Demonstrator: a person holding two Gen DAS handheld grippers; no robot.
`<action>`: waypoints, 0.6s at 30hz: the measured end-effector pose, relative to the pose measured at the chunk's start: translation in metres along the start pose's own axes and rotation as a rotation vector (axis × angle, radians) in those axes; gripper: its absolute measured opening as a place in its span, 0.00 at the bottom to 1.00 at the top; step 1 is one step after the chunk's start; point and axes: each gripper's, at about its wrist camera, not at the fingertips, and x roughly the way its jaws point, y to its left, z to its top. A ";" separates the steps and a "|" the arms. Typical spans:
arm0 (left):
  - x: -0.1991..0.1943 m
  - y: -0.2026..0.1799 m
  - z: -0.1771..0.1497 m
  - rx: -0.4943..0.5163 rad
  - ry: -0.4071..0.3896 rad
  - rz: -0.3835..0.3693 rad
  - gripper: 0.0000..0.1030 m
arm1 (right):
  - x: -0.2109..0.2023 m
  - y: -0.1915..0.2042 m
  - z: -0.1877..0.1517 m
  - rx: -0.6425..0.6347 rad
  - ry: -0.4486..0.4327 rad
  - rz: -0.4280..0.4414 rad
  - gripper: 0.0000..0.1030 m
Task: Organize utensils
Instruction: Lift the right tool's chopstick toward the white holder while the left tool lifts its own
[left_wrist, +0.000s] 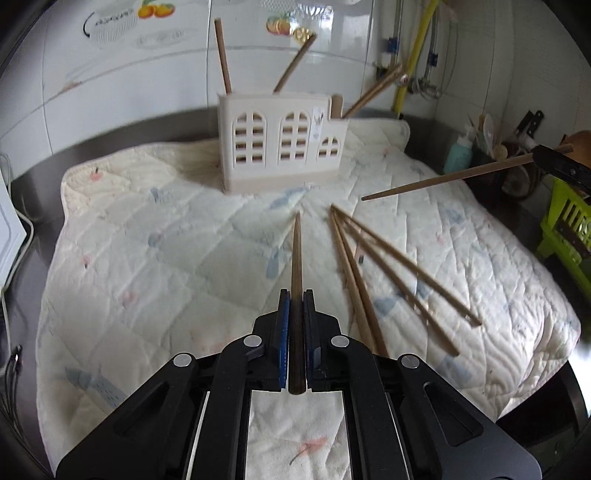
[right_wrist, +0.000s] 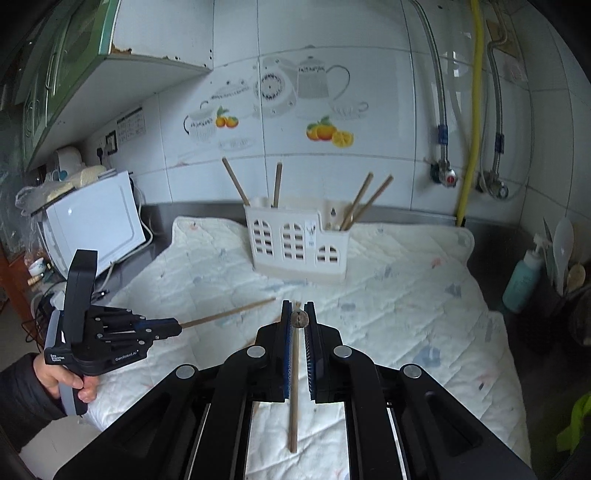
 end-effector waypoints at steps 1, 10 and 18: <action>-0.003 0.000 0.003 0.000 -0.013 0.003 0.05 | 0.000 0.000 0.005 -0.002 -0.006 0.002 0.06; -0.013 0.002 0.035 0.006 -0.071 -0.014 0.05 | 0.004 0.010 0.048 -0.084 -0.049 0.003 0.06; -0.026 0.009 0.076 0.001 -0.133 -0.016 0.05 | 0.012 0.001 0.096 -0.093 -0.086 0.003 0.06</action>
